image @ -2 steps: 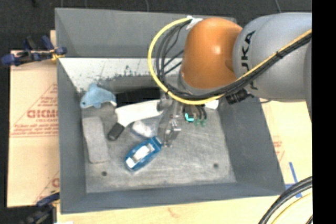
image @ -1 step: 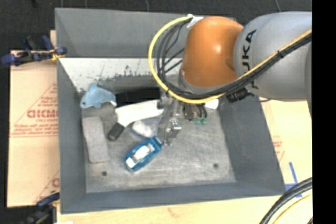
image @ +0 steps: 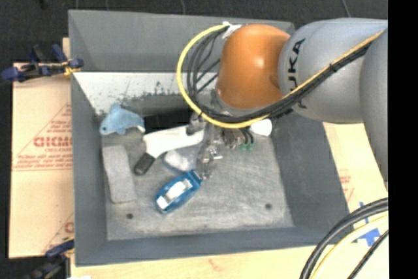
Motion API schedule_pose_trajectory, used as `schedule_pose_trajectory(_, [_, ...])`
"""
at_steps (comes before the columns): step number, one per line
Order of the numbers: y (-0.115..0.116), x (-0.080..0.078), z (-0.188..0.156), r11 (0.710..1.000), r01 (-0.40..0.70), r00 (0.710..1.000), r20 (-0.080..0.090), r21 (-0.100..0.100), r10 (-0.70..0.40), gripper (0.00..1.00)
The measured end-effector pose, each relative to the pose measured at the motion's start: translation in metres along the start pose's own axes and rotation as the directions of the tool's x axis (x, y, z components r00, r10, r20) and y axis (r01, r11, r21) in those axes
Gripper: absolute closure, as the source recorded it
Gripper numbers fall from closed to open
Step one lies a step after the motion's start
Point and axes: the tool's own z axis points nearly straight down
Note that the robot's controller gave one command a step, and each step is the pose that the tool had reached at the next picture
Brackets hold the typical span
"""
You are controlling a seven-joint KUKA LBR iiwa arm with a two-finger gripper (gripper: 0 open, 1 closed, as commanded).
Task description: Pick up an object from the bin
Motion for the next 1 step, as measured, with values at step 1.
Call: schedule_pose_trajectory(1, [-0.0094, -0.0609, 0.0226, 0.982, 0.191, 0.981, -0.006, -0.002, -0.191, 0.0])
